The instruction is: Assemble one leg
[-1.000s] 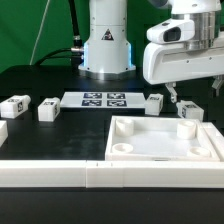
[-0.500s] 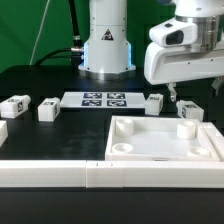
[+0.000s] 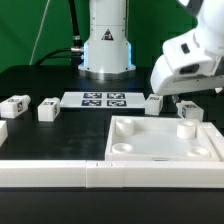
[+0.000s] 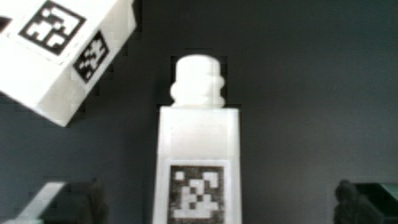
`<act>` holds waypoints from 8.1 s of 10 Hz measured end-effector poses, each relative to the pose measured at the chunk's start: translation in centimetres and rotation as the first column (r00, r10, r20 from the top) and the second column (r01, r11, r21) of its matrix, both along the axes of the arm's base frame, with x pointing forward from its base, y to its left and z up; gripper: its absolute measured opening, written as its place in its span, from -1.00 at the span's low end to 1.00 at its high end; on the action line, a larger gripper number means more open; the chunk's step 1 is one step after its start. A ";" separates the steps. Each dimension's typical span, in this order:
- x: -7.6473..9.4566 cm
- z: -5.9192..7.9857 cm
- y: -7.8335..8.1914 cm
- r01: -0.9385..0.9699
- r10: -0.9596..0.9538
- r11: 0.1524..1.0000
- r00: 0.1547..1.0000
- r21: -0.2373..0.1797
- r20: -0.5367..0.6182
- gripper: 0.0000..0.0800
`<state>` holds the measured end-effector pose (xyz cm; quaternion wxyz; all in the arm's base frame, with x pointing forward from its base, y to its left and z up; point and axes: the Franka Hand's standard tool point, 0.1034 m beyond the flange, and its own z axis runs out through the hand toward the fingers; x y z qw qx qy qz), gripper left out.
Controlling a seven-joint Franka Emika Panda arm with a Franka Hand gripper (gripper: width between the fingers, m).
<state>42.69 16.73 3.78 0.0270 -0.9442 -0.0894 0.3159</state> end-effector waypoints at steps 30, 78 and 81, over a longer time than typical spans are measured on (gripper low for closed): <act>2.2 3.7 -2.5 -0.007 0.006 1.000 0.999 0.017 0.042 -0.28; 20.5 2.5 -5.7 -0.177 -0.002 0.981 0.375 0.074 0.927 0.54; 20.5 2.5 -5.7 -0.177 -0.002 0.981 0.374 0.073 0.927 0.62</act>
Offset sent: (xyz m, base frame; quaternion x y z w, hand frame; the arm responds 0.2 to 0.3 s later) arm -0.0052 -0.0113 -0.0175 -0.0538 -0.2139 0.0265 0.9750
